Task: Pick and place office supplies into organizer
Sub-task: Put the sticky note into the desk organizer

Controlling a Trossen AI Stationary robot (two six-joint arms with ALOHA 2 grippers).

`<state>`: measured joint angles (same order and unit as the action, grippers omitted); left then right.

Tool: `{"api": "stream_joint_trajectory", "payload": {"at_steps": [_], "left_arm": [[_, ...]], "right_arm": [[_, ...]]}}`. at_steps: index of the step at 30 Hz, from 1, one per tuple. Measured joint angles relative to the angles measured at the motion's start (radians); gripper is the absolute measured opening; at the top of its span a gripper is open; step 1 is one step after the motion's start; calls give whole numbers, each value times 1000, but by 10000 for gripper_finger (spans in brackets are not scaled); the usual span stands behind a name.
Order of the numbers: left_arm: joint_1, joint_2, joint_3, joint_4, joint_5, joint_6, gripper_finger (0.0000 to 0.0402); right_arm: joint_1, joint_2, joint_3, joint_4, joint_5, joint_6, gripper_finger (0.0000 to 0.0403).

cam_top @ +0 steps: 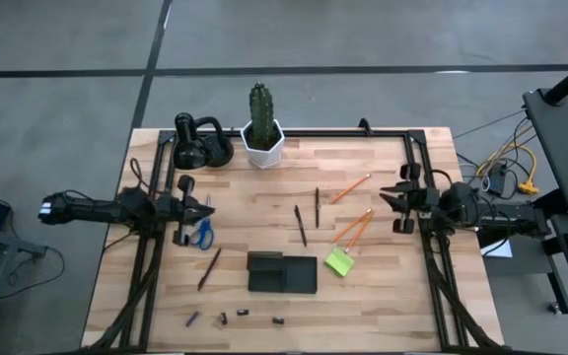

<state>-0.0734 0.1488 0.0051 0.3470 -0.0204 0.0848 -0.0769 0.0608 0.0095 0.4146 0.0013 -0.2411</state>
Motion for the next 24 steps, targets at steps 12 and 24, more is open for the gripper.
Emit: {"api": "stream_joint_trajectory", "payload": {"at_steps": [12,24], "left_arm": [[1,39,0,158,-82,212,0],[1,214,27,255,-116,165,135]], "right_arm": [[0,11,0,93,0,-94,47],[0,212,54,88,24,117,132]]}}
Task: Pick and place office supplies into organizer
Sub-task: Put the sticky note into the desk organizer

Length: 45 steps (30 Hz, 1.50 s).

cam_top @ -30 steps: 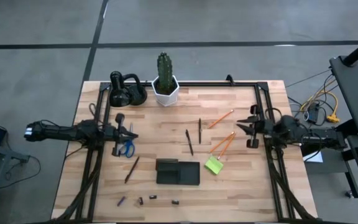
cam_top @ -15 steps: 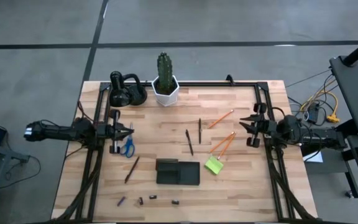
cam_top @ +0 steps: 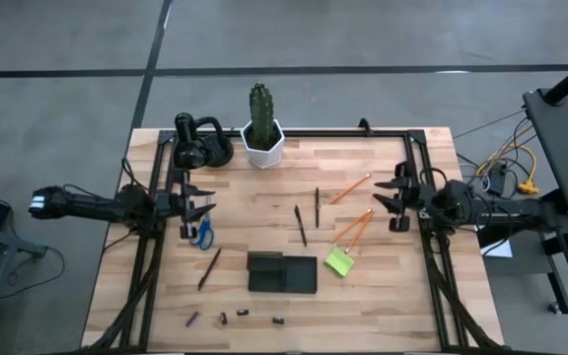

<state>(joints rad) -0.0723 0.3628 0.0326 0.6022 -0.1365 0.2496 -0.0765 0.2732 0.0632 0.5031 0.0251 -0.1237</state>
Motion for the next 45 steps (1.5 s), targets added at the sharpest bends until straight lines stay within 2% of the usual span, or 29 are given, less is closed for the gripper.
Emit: {"api": "stream_joint_trajectory", "payload": {"at_steps": [5,12,16,19,25,28,35,45], "left_arm": [[0,51,0,19,1,-139,166],[0,88,-1,19,2,-192,169],[0,88,-1,28,4,-225,169],[0,91,-3,15,4,-300,170],[0,126,-3,15,5,-323,170],[0,146,-4,14,5,-326,170],[0,180,2,18,6,-347,170],[0,181,2,18,5,-349,170]], "right_arm": [[3,123,71,-30,-4,120,164],[67,269,183,-133,-6,264,171],[126,344,270,-219,43,341,171],[176,403,360,-366,142,360,171],[286,549,533,-649,380,467,171],[334,633,613,-736,448,551,171],[419,844,842,-924,455,684,171],[532,1216,1257,-1522,476,962,171]]}}
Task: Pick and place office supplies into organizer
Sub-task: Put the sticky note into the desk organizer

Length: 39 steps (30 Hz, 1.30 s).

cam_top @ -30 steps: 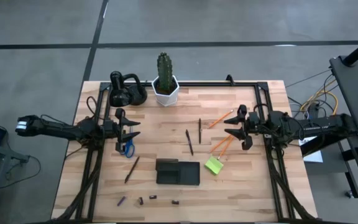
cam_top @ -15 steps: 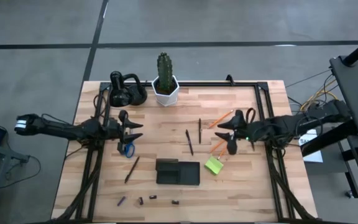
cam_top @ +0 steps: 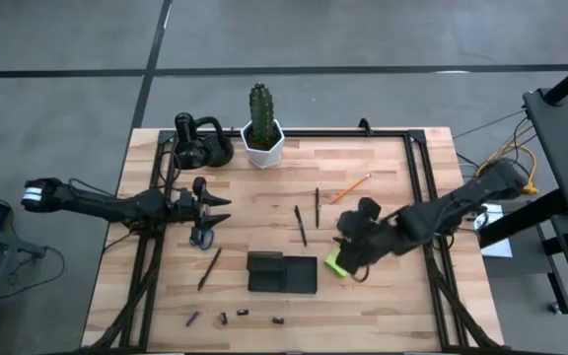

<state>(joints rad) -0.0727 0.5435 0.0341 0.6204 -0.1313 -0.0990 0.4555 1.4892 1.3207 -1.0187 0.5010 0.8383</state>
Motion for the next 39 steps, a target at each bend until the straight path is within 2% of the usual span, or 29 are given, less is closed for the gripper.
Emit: {"api": "stream_joint_trajectory", "payload": {"at_steps": [5,9,15,26,31,35,39], "left_arm": [[0,9,0,-1,0,-1,170],[0,28,0,-1,0,-27,170],[0,38,0,0,0,-27,170],[0,33,0,0,0,-26,170],[0,32,0,1,0,-26,170],[0,32,0,0,0,-26,169],[0,31,0,-1,0,-25,169]], "right_arm": [[35,178,124,-248,-6,181,171],[44,288,152,-309,-82,234,171],[43,402,176,-293,-213,304,171],[44,457,215,-262,-250,392,171],[44,457,214,-179,-303,416,171],[49,477,214,-94,-317,393,171],[48,519,214,-100,-333,383,171]]}}
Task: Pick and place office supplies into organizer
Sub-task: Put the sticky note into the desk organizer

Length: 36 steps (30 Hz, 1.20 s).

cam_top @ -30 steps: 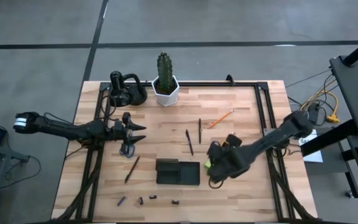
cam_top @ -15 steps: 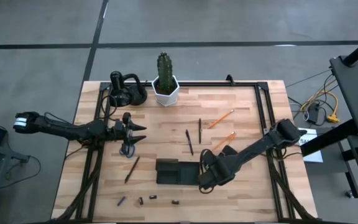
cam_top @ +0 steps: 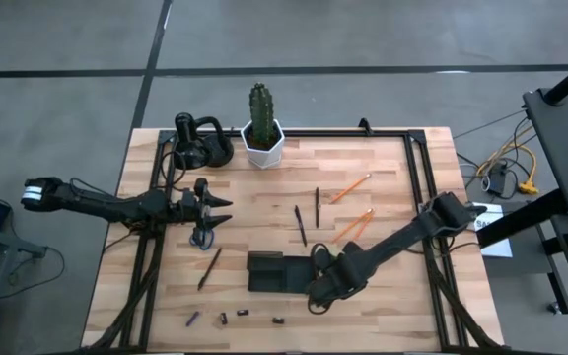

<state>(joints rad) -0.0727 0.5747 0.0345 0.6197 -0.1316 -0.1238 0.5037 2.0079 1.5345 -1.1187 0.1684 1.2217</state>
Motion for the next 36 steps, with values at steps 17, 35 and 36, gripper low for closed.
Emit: {"api": "stream_joint_trajectory", "payload": {"at_steps": [17,35,36], "left_arm": [[0,9,0,1,0,0,169],[0,12,0,1,-1,0,169],[0,13,0,1,0,0,169]], "right_arm": [[-3,84,-6,-30,-9,-29,171],[-3,123,-18,-20,17,-92,171],[-3,123,-18,-22,18,-99,171]]}}
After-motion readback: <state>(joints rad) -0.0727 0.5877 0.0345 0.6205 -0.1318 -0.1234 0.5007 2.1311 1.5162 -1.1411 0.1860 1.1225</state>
